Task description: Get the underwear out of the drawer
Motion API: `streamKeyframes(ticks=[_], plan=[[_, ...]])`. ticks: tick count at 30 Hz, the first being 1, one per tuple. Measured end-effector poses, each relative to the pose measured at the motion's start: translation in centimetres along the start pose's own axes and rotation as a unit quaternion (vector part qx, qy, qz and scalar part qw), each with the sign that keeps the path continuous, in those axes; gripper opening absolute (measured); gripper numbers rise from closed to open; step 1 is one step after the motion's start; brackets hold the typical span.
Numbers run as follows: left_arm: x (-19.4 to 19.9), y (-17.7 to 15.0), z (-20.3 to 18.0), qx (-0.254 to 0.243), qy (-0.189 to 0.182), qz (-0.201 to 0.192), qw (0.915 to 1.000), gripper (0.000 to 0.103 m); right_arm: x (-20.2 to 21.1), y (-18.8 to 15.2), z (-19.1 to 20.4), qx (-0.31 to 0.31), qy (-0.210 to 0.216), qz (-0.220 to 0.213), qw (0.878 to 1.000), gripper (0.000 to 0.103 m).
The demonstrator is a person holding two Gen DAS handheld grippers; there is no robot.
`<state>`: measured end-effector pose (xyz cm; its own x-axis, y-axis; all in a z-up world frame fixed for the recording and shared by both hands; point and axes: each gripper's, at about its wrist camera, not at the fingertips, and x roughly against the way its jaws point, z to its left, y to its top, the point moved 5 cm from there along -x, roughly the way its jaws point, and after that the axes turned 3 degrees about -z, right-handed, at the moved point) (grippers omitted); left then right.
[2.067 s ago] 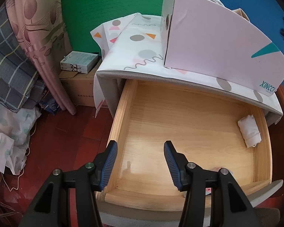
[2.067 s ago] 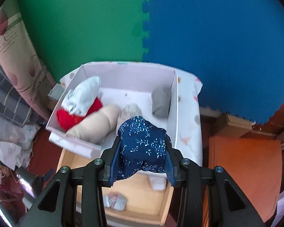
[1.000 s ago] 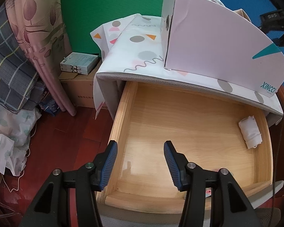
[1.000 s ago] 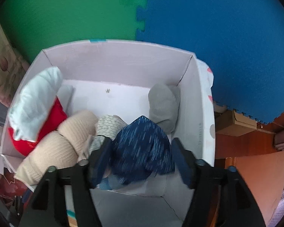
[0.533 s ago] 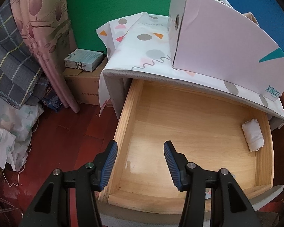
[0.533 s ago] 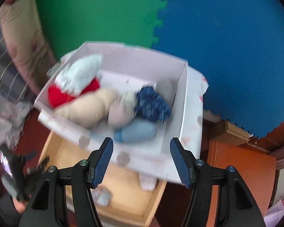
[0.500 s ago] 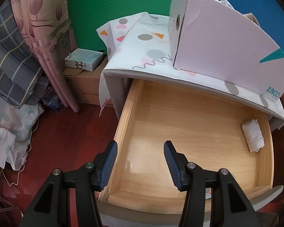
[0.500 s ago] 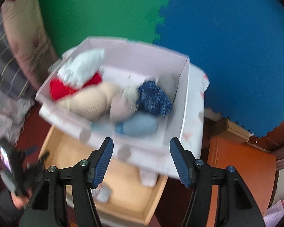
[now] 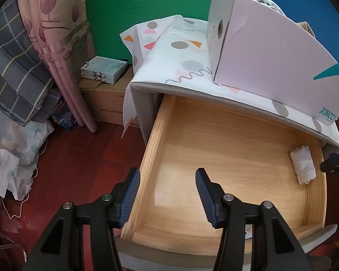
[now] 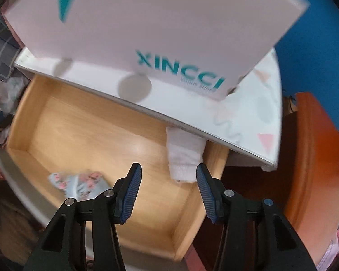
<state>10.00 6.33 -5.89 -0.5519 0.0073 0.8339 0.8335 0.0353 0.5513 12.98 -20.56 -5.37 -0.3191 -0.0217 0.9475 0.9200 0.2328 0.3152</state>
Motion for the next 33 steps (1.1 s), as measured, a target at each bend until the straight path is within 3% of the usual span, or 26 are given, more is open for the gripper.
streamKeyframes(ticks=[6,19,33], plan=[[-0.3,0.1,1.0,0.02,0.0,0.007,0.9998,0.052,-4.1,0.2,0.4,0.043,-0.039,-0.01,0.998,0.045],[-0.5,-0.1,0.3,0.005,0.004,0.012,0.9999,0.052,-8.5,0.3,0.0,0.106,-0.116,-0.017,0.987,0.052],[-0.6,-0.1,0.1,0.001,0.004,0.014,0.9999,0.052,-10.0,0.8,-0.6,0.12,-0.122,-0.023,0.985,0.05]])
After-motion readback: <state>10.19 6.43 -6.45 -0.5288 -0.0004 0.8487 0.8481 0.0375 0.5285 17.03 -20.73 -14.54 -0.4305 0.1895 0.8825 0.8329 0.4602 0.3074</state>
